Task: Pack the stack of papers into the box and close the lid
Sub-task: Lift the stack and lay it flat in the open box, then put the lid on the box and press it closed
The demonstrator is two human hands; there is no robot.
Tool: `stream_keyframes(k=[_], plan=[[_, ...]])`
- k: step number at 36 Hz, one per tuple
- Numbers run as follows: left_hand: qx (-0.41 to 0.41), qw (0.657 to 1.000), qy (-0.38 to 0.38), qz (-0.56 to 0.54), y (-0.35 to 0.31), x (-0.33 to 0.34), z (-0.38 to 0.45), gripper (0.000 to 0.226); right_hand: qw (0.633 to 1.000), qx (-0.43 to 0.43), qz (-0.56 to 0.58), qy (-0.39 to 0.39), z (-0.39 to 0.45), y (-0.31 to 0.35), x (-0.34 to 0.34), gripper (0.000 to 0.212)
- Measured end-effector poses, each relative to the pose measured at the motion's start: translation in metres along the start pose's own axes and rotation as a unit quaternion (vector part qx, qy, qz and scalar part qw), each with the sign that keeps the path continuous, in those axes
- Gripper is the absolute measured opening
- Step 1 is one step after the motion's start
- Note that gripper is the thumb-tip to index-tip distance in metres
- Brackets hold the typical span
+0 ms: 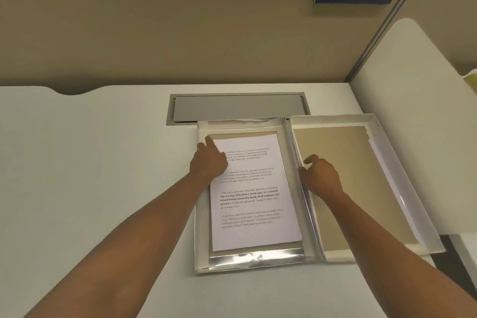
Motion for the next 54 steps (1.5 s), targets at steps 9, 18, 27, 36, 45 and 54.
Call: stream_keyframes(k=[9,18,27,36,45,54], plan=[[0.043,0.998,-0.032,-0.019,0.005,-0.002,-0.044,0.064,0.997,0.0,-0.049,0.056,-0.058,-0.026,0.009,0.032],[0.097,0.993,-0.024,-0.069,0.009,-0.01,-0.067,0.064,0.994,-0.007,-0.111,0.015,-0.094,-0.024,-0.006,0.02],[0.168,0.965,-0.01,-0.203,0.005,-0.016,-0.092,0.052,0.97,0.002,-0.084,-0.227,-0.116,-0.007,-0.085,0.019],[0.15,0.949,-0.015,-0.276,-0.008,-0.025,-0.11,0.043,0.937,-0.094,0.04,-0.335,-0.148,0.02,-0.183,0.027],[0.062,0.928,0.096,-0.355,-0.002,-0.026,-0.125,0.038,0.887,-0.199,0.331,-0.254,-0.174,0.034,-0.225,0.02],[0.004,0.831,0.191,-0.523,0.003,-0.026,-0.141,0.046,0.778,-0.195,0.588,-0.101,-0.164,0.035,-0.223,0.02]])
Point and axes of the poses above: each hand's wrist, its own z-axis towards the middle knuckle, its own x-axis out of the palm, y = z × x, the point moved 2 cm from there along z, towards the middle knuckle, and after that the axes turned 11 degrees about -z, right-handed, at the moved point
